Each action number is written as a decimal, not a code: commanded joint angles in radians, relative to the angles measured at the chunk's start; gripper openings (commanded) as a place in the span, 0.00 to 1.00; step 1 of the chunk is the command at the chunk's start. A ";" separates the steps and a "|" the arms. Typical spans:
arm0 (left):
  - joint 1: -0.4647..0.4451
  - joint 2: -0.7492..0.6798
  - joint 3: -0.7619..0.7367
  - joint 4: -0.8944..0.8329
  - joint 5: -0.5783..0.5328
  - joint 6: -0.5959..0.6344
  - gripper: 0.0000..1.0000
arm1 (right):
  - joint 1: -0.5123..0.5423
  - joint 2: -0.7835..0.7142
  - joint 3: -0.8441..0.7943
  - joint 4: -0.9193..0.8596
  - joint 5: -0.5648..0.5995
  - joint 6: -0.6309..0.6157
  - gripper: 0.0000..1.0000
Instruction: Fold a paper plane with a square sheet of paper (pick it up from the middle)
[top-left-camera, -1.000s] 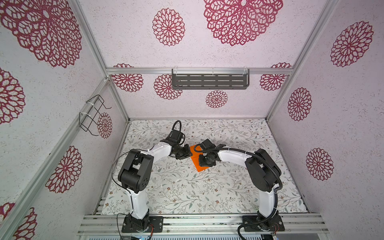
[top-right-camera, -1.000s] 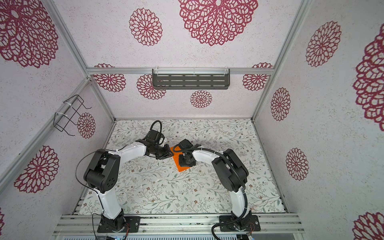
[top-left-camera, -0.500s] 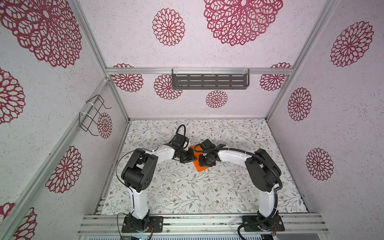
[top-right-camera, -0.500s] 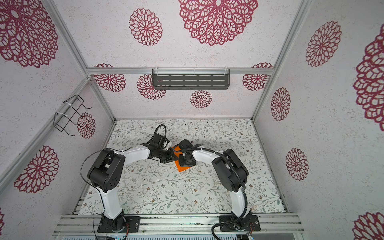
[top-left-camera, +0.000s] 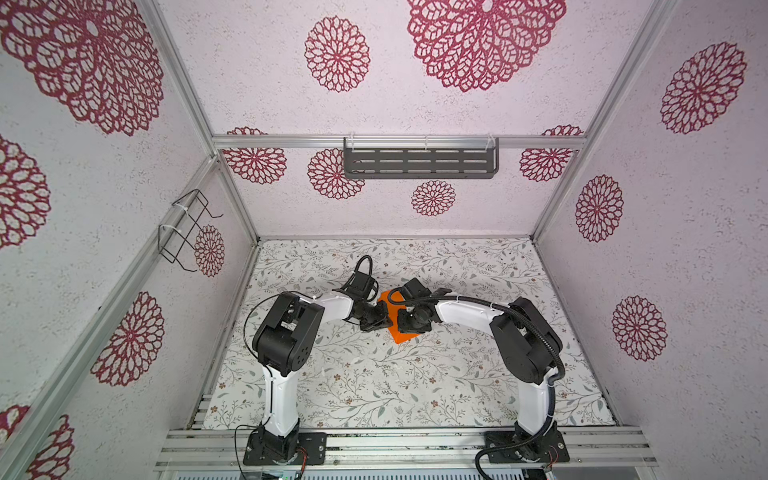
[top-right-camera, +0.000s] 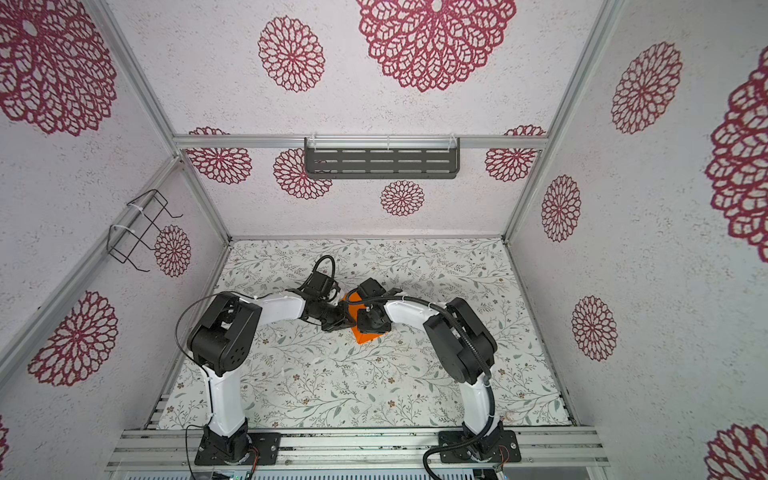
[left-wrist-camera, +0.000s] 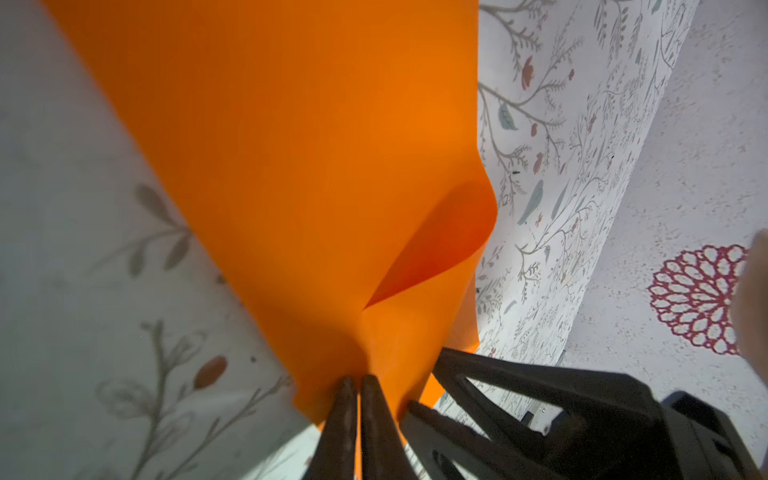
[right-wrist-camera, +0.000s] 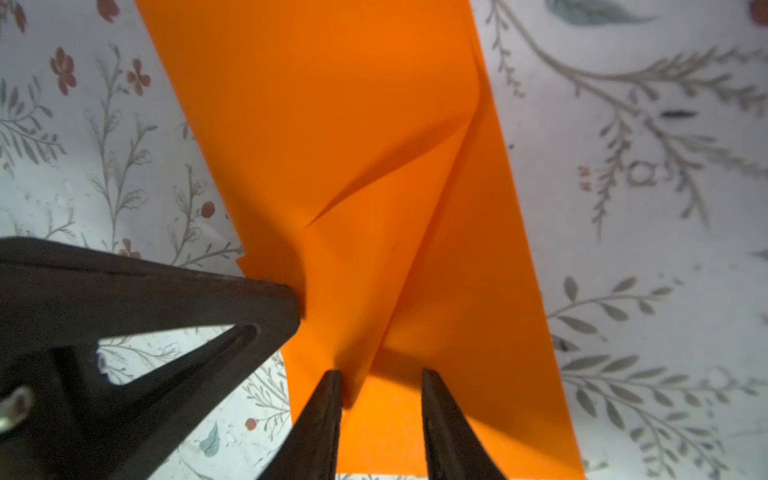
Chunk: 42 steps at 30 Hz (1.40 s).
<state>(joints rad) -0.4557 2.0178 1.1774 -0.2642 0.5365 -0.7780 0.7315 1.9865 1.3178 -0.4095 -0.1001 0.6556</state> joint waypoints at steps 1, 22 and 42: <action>-0.004 0.024 0.021 -0.003 -0.009 0.012 0.10 | 0.011 0.133 -0.074 -0.054 0.034 0.010 0.36; -0.004 0.054 0.044 -0.018 0.000 0.035 0.12 | 0.014 0.132 -0.084 -0.049 0.046 0.009 0.31; -0.005 0.107 0.034 -0.163 -0.080 0.088 0.07 | -0.015 -0.190 -0.112 0.203 -0.118 -0.042 0.38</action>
<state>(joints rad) -0.4557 2.0586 1.2339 -0.3096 0.5369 -0.7132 0.7231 1.9003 1.2247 -0.3099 -0.1383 0.6388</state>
